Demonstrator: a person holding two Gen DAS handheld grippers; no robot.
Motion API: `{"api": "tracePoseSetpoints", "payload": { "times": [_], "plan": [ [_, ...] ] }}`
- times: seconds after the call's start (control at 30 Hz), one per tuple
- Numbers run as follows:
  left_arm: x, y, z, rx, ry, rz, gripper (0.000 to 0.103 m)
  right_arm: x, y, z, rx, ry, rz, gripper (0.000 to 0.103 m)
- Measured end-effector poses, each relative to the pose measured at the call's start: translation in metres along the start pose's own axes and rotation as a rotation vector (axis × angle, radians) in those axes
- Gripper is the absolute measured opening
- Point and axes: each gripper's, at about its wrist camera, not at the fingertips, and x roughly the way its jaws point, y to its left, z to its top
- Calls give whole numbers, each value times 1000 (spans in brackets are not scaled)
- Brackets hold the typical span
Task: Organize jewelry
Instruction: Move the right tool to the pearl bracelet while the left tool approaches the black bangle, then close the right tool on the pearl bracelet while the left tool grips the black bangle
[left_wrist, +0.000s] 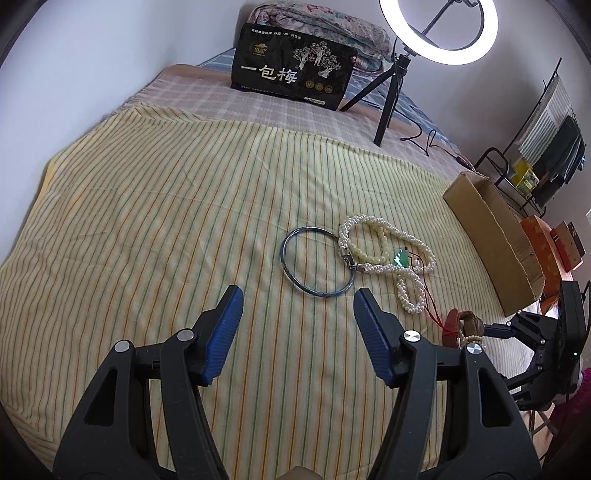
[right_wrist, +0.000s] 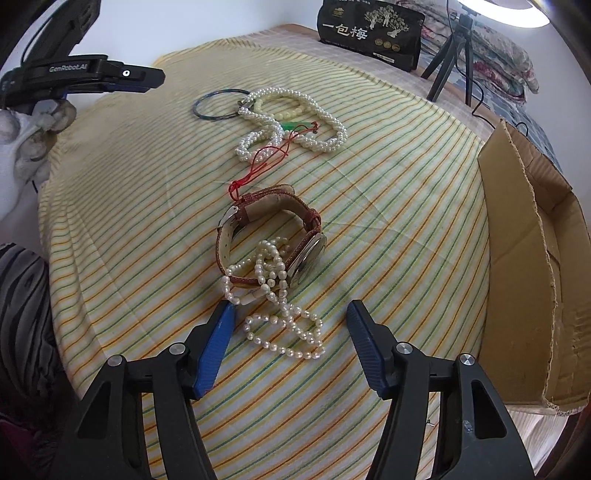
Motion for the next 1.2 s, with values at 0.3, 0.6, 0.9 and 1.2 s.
{"api": "tracePoseSetpoints", "payload": {
  "times": [0.3, 0.6, 0.9, 1.2],
  "plan": [
    [39, 14, 16, -101, 59, -32, 59, -3, 5, -2, 2, -4, -8, 56],
    [65, 18, 28, -123, 101, 14, 59, -5, 7, -4, -1, -7, -11, 53],
    [70, 3, 23, 1, 75, 199, 23, -7, 9, -4, -1, -8, -9, 45],
    [64, 11, 20, -9, 56, 207, 3, -9, 13, -4, 0, -4, -6, 19]
  ]
}}
